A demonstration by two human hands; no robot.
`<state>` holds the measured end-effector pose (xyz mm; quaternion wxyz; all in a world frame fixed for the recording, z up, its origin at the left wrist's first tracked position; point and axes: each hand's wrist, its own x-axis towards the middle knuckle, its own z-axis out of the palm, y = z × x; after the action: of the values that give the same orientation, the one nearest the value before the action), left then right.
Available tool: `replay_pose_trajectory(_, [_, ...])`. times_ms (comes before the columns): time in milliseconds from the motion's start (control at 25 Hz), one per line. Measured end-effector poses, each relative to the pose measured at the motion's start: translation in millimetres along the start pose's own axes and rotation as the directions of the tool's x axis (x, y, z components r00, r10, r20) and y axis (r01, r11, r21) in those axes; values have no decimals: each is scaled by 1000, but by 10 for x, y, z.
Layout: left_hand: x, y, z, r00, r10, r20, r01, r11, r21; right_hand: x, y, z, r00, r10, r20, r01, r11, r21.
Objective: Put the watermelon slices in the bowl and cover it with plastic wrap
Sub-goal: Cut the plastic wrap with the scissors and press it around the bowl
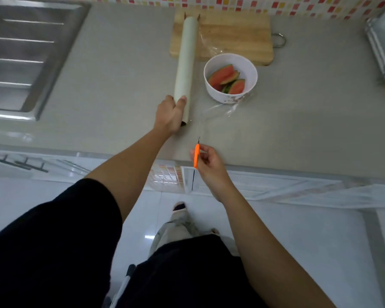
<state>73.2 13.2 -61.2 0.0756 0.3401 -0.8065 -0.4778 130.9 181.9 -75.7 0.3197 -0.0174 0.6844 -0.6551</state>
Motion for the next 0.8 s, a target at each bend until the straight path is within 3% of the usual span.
replay_pose_trajectory(440, [37,-4,-36,997,-65,41,70,987,-144,-98,-10,93,993,94,72,-86,990,-114])
replay_pose_trajectory(800, [98,-21,-29,995,-72,67,86,966,-242,123,-124,150,991,106,83,-99,992,-83])
